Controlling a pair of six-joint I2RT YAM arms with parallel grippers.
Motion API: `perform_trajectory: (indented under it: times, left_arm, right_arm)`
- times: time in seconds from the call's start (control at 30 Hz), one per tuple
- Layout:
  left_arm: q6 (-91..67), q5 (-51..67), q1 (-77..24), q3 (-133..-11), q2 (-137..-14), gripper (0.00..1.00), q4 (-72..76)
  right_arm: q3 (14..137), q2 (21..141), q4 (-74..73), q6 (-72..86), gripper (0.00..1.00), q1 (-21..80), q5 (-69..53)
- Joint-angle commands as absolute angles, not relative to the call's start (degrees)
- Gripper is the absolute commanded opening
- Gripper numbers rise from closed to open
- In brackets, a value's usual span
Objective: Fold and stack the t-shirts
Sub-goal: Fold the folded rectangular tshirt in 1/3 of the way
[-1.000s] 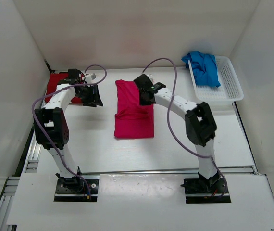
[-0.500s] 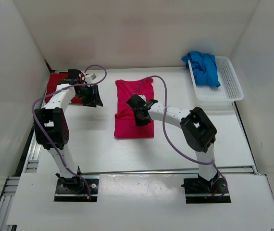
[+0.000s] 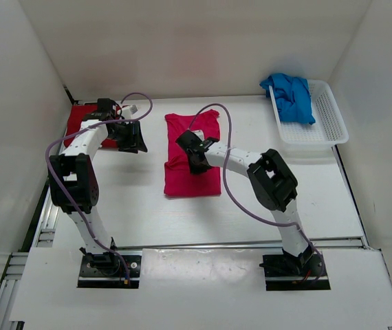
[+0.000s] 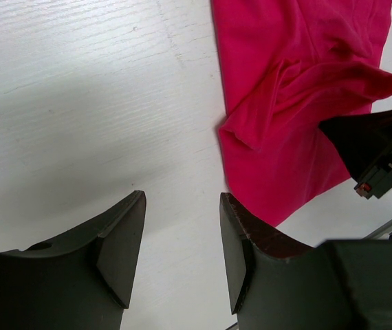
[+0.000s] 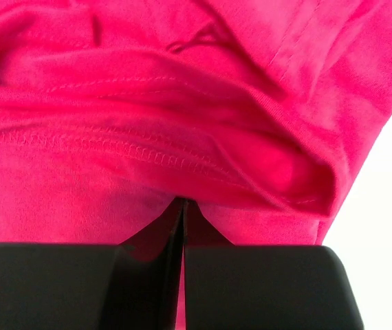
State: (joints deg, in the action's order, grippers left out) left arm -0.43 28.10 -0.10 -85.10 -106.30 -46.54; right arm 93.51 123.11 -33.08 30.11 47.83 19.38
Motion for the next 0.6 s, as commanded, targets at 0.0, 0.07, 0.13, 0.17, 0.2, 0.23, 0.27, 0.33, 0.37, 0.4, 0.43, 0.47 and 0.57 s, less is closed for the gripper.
perform_trajectory:
  times: [0.0, 0.07, 0.13, 0.17, 0.2, 0.23, 0.27, 0.33, 0.37, 0.4, 0.43, 0.47, 0.57]
  left_arm:
    - [0.0, 29.0, 0.0, -86.0, -102.6, 0.58, -46.7]
    - [0.0, 29.0, 0.0, -86.0, -102.6, 0.58, -46.7]
    - [0.0, 29.0, 0.0, -86.0, -102.6, 0.58, -46.7]
    - [0.0, 29.0, 0.0, -86.0, -102.6, 0.58, -46.7]
    - [0.0, 29.0, 0.0, -86.0, -102.6, 0.58, -46.7]
    - [0.0, 29.0, 0.0, -86.0, -102.6, 0.58, -46.7]
    - [0.0, 28.5, 0.0, -86.0, -102.6, 0.58, -46.7]
    - [0.0, 28.5, 0.0, -86.0, -102.6, 0.58, -46.7]
    - [0.0, 28.5, 0.0, -86.0, -102.6, 0.58, -46.7]
    - [0.0, 28.5, 0.0, -86.0, -102.6, 0.58, -46.7]
    - [0.0, 28.5, 0.0, -86.0, -102.6, 0.58, -46.7]
    - [0.0, 28.0, -0.5, -86.0, -102.6, 0.58, -46.7]
    - [0.0, 27.9, -1.8, -86.6, -103.1, 0.61, -47.3]
  right_arm:
    - [97.1, 125.8, -33.7, 29.4, 0.00, 45.8, 24.2]
    - [98.9, 126.3, -33.7, 28.7, 0.00, 45.1, 25.6]
    - [101.7, 126.8, -33.0, 28.1, 0.00, 44.4, 25.6]
    - [102.4, 127.5, -31.9, 28.1, 0.00, 43.7, 26.1]
    - [104.0, 128.4, -31.4, 27.6, 0.00, 43.2, 26.8]
    - [105.0, 128.9, -30.7, 27.6, 0.00, 43.2, 26.8]
    - [106.1, 130.3, -30.7, 27.6, 0.00, 42.6, 27.6]
    - [109.4, 131.8, -30.7, 27.6, 0.00, 41.9, 27.6]
    - [110.4, 133.1, -30.7, 29.0, 0.00, 40.5, 27.6]
    - [111.3, 133.6, -30.7, 29.7, 0.00, 40.0, 27.6]
    - [113.2, 134.6, -30.7, 30.4, 0.00, 38.6, 26.7]
    - [113.7, 134.6, -31.5, 32.0, 0.00, 37.8, 26.1]
    - [113.7, 133.5, -31.5, 35.8, 0.00, 35.2, 23.2]
